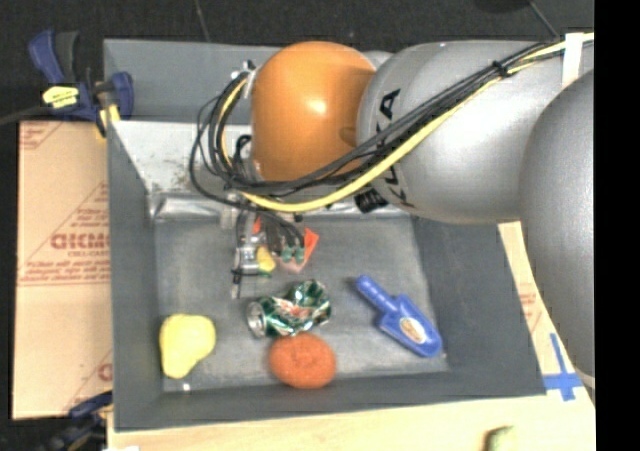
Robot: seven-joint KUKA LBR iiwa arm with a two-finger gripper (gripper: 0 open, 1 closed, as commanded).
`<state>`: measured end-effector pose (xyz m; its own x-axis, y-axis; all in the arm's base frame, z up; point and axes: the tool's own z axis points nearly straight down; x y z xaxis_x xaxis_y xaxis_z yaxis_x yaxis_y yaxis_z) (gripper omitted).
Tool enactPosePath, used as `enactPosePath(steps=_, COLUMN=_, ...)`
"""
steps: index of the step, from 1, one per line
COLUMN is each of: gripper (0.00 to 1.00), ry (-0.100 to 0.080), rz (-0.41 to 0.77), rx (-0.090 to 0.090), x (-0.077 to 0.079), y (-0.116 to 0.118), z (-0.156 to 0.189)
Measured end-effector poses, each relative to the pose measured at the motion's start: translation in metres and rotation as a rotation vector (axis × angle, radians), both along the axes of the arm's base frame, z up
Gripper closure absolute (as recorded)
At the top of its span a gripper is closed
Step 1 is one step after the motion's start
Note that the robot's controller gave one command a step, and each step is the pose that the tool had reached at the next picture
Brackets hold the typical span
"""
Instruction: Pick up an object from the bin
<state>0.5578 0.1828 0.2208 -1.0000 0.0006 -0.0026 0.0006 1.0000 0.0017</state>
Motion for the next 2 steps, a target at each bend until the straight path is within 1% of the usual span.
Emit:
enactPosePath(steps=1, gripper=0.00, ry=-0.002, rz=0.006, rx=0.001, x=-0.028, y=-0.059, z=-0.080)
enactPosePath(steps=2, gripper=0.00, ry=-0.009, rz=0.314, rx=0.000, x=-0.048, y=-0.125, z=-0.078)
